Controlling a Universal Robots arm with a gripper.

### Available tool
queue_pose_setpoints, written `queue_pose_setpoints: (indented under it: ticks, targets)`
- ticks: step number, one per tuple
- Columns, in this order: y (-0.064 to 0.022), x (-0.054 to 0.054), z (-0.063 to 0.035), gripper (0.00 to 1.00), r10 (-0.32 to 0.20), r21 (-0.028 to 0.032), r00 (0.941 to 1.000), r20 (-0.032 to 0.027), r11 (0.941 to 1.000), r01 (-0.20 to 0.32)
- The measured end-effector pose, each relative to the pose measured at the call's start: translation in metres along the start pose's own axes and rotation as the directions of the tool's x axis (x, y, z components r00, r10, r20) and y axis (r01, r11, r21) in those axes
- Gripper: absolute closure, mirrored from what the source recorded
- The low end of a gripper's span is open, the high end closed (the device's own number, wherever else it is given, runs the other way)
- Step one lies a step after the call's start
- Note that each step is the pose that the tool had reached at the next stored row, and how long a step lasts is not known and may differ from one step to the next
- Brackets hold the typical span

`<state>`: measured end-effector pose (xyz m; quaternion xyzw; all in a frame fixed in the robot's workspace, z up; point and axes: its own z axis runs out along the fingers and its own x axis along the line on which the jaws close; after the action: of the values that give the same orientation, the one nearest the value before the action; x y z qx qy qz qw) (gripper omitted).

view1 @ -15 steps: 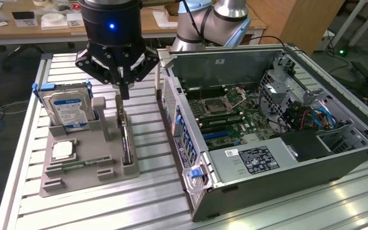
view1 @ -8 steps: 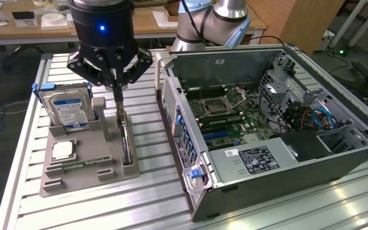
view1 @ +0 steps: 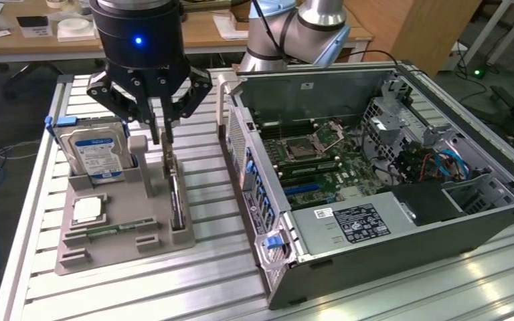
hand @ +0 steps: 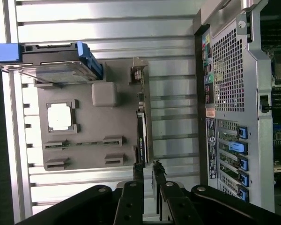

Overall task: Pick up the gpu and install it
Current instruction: 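Pick up the gpu and move the gpu toward the slot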

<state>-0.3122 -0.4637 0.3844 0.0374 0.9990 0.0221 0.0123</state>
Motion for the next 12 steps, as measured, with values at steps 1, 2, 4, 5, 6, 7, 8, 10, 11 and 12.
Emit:
queue_pose_setpoints:
  ticks: [1, 2, 4, 5, 6, 7, 8, 10, 11, 12]
  targets:
    - [0.0000, 0.0000, 0.0000, 0.76, 0.000, 0.0000, 1.0000, 0.0000, 1.0000, 0.000]
    - [0.0000, 0.0000, 0.0000, 0.76, 0.000, 0.0000, 1.0000, 0.0000, 1.0000, 0.000]
    - [0.0000, 0.0000, 0.0000, 0.65, 0.000, 0.0000, 1.0000, 0.0000, 1.0000, 0.000]
    - [0.0000, 0.0000, 0.0000, 0.65, 0.000, 0.0000, 1.0000, 0.0000, 1.0000, 0.000]
    - [0.0000, 0.0000, 0.0000, 0.59, 0.000, 0.0000, 1.0000, 0.0000, 1.0000, 0.000]
    - [0.0000, 0.0000, 0.0000, 0.53, 0.000, 0.0001, 1.0000, -0.0001, 1.0000, 0.000]
    - [0.0000, 0.0000, 0.0000, 0.47, 0.000, 0.0000, 1.0000, 0.0000, 1.0000, 0.000]
    - [0.0000, 0.0000, 0.0000, 0.42, 0.000, 0.0000, 1.0000, 0.0000, 1.0000, 0.000]
    - [0.0000, 0.0000, 0.0000, 0.36, 0.000, 0.0000, 1.0000, 0.0000, 1.0000, 0.000]
    - [0.0000, 0.0000, 0.0000, 0.36, 0.000, 0.0001, 1.0000, 0.0000, 1.0000, 0.000]
